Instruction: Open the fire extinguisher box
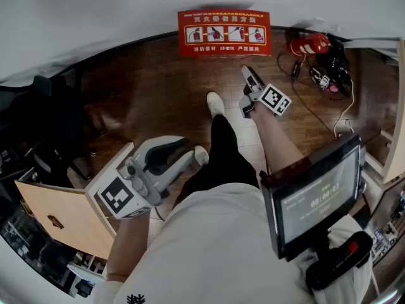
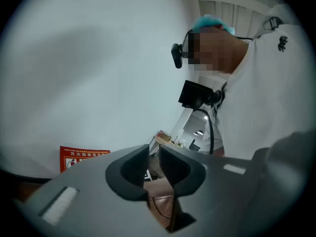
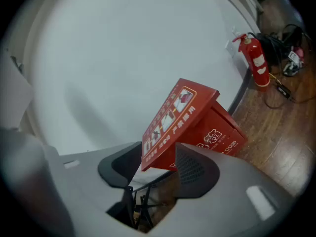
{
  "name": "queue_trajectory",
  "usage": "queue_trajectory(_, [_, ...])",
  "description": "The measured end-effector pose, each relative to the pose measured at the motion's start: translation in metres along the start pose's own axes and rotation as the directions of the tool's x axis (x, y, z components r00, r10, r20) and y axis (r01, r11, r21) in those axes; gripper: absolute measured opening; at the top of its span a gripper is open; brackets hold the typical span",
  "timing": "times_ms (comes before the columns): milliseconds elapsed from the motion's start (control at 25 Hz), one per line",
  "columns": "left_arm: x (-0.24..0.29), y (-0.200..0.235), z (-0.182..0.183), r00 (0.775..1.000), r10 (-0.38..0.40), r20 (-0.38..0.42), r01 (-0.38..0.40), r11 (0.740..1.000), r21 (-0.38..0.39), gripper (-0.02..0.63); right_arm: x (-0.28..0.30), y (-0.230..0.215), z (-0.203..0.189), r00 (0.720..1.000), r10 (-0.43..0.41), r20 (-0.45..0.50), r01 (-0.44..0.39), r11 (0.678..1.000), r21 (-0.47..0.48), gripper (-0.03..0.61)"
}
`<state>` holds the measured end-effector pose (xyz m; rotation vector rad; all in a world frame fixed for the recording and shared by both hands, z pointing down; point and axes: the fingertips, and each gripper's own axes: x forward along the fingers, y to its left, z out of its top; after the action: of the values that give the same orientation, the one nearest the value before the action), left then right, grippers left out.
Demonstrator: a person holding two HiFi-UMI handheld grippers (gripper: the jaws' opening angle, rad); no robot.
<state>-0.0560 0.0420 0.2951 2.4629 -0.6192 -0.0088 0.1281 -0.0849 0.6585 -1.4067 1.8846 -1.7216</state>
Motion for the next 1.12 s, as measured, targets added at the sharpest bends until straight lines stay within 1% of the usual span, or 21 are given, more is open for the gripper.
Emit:
queue_trajectory(120, [0.024, 0.016, 0.01, 1.0, -0.016, 0.021, 0.016, 1.0, -0.015, 0.054, 0.029, -0.022, 0.024, 0.998, 0.001, 0.059, -0.004, 0.998, 0.056, 0.203])
queue_trajectory(280, [0.046, 0.033, 0.015, 0.999, -0.035, -0.002, 0.035, 0.998, -0.043, 0.054, 0.054, -0.047, 0.038, 0.995, -0.009, 0.104, -0.006, 0.991, 0.137, 0.207])
queue_trajectory(400, [0.052, 0.039, 0.015, 0.999, -0.037, -0.011, 0.037, 0.998, -0.058, 0.054, 0.061, -0.049, 0.041, 0.99, 0.028, 0.142, -0.057, 0.977, 0.205, 0.215])
queue_trajectory(520, [0.058, 0.043, 0.012, 0.999, -0.041, -0.026, 0.039, 0.997, -0.072, 0.054, 0.063, -0.05, 0.048, 0.983, 0.058, 0.176, -0.101, 0.964, 0.245, 0.213])
queue_trajectory(560, [0.061, 0.046, 0.011, 0.999, -0.042, -0.031, 0.039, 0.996, -0.079, 0.054, 0.066, -0.052, 0.051, 0.981, 0.061, 0.184, -0.108, 0.96, 0.258, 0.208])
queue_trajectory(640, [0.066, 0.052, 0.009, 0.998, -0.042, -0.037, 0.038, 0.995, -0.091, 0.054, 0.07, -0.054, 0.056, 0.978, 0.07, 0.195, -0.123, 0.954, 0.274, 0.165])
queue_trajectory(720, [0.069, 0.054, 0.01, 0.998, -0.042, -0.039, 0.038, 0.995, -0.095, 0.054, 0.07, -0.053, 0.058, 0.978, 0.076, 0.194, -0.129, 0.95, 0.283, 0.154])
queue_trajectory(800, [0.071, 0.054, 0.011, 0.998, -0.045, -0.037, 0.041, 0.995, -0.093, 0.054, 0.067, -0.049, 0.058, 0.979, 0.078, 0.189, -0.132, 0.946, 0.295, 0.116])
queue_trajectory(920, [0.074, 0.05, 0.013, 0.998, -0.05, -0.028, 0.048, 0.995, -0.085, 0.054, 0.059, -0.044, 0.056, 0.981, 0.073, 0.182, -0.128, 0.942, 0.311, 0.106])
queue_trajectory(1120, [0.07, 0.036, 0.017, 0.998, -0.057, -0.023, 0.056, 0.996, -0.063, 0.054, 0.037, -0.017, 0.057, 0.977, 0.095, 0.192, -0.159, 0.922, 0.352, 0.086])
